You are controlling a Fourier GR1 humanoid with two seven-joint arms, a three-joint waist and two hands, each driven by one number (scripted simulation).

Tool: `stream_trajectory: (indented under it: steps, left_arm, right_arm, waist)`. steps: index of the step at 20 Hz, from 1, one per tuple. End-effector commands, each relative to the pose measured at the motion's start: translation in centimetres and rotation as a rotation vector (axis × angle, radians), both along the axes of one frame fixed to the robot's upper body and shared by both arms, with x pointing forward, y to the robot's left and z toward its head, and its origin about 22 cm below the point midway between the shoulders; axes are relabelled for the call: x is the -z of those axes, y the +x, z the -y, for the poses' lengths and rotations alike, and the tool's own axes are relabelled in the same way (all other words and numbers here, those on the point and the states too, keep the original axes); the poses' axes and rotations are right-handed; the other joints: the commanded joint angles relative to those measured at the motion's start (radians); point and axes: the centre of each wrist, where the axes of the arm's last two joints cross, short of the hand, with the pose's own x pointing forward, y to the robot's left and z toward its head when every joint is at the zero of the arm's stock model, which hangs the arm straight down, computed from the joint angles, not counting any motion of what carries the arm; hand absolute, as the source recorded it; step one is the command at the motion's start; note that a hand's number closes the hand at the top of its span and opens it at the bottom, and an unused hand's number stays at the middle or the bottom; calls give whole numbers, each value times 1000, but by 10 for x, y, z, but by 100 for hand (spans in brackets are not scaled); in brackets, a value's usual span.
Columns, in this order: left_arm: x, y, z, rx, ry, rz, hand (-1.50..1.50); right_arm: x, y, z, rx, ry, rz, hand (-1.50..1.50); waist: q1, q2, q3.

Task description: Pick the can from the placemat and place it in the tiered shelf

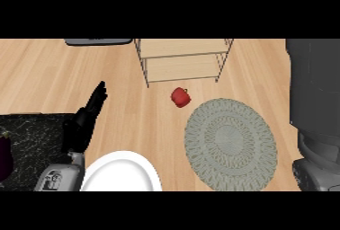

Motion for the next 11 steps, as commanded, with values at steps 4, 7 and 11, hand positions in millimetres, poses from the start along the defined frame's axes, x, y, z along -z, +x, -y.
stream_trajectory:
  steps: [4,7,11]
  left_arm:
    - [7,-2,-11,-21,3,-3,0]
    - [12,-13,-13,-45,5,-27,0]
    - [12,-10,-10,-47,4,-7,0]
  right_arm:
    - [6,-52,53,1,22,-203,-150]
    - [26,-75,77,-18,-37,-257,-150]
    - [31,-131,103,-63,-36,-218,-150]
  waist:
    - [-38,-7,0]
    - [-49,-15,1]
    - [-36,-6,1]
